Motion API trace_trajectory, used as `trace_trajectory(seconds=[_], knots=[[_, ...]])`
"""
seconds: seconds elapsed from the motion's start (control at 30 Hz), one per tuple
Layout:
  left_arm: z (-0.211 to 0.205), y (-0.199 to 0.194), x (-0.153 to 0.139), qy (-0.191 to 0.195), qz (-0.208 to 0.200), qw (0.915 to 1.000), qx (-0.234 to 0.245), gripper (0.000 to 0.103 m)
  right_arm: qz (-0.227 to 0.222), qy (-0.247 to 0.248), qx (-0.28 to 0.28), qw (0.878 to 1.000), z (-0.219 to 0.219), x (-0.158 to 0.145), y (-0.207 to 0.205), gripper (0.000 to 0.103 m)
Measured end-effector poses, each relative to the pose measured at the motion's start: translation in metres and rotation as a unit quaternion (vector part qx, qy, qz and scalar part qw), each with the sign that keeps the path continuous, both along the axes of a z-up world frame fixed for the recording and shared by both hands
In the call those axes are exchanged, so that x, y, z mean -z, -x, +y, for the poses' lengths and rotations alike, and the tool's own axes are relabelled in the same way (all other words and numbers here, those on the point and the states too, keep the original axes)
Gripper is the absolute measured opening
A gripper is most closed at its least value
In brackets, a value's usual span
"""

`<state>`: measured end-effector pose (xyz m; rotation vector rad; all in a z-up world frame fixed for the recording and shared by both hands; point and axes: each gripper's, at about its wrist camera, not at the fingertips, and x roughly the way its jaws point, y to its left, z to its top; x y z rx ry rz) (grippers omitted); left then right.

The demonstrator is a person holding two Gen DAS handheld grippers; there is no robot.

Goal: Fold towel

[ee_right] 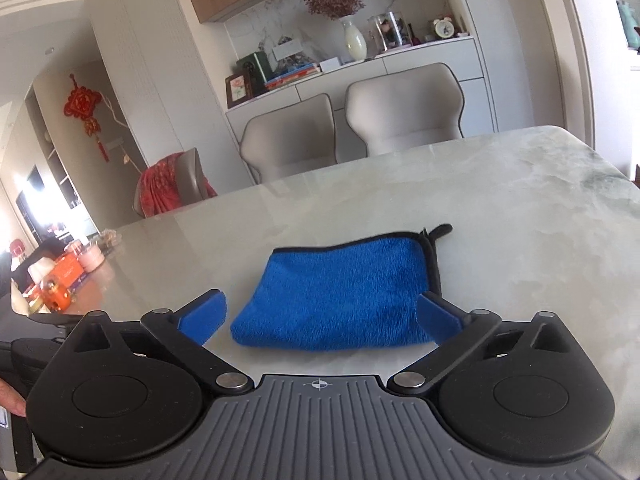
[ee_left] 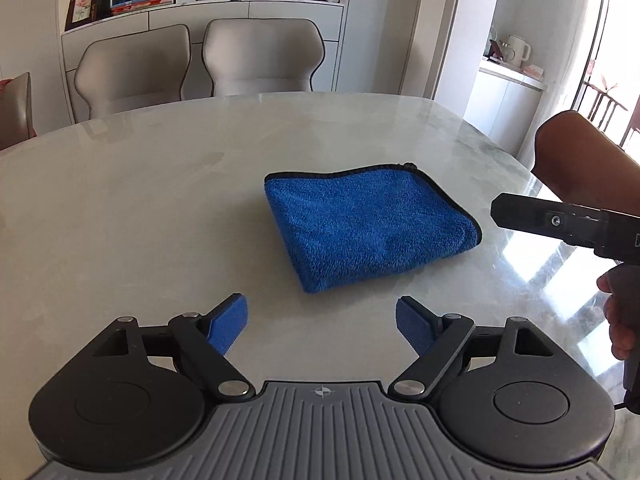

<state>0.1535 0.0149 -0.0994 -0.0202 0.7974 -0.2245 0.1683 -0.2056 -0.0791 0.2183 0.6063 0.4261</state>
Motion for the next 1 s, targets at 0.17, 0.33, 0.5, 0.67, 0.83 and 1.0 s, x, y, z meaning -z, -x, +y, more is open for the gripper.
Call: trace_trajectory(seconds=[0.17,0.33,0.5,0.67,0.83,1.0], knots=[[0.005,0.025,-0.008,-0.015,-0.002,0.9996,-0.023,0.088,0.019,0.061,0.018,0.998,0.014,-0.01,0.027,0.102],[0.008,0.043,-0.018,-0.012,-0.007,0.9991,-0.039,0.088,0.013,0.149,0.025,0.988,0.04,-0.025,0.061,0.102],[0.011,0.066,-0.031,-0.012,-0.024,0.9984,-0.05,0.088,-0.013,0.227,0.026,0.973,0.063,-0.039,0.09,0.102],[0.014,0.089,-0.038,-0.014,-0.032,0.997,-0.069,0.088,0.005,0.241,0.078,0.967,0.071,-0.046,0.106,0.102],[0.017,0.107,-0.04,-0.01,-0.034,0.9961,-0.081,0.088,0.023,0.231,0.106,0.967,0.071,-0.046,0.117,0.102],[0.018,0.117,-0.046,-0.012,-0.043,0.995,-0.089,0.088,0.02,0.242,0.113,0.963,0.077,-0.05,0.13,0.102]])
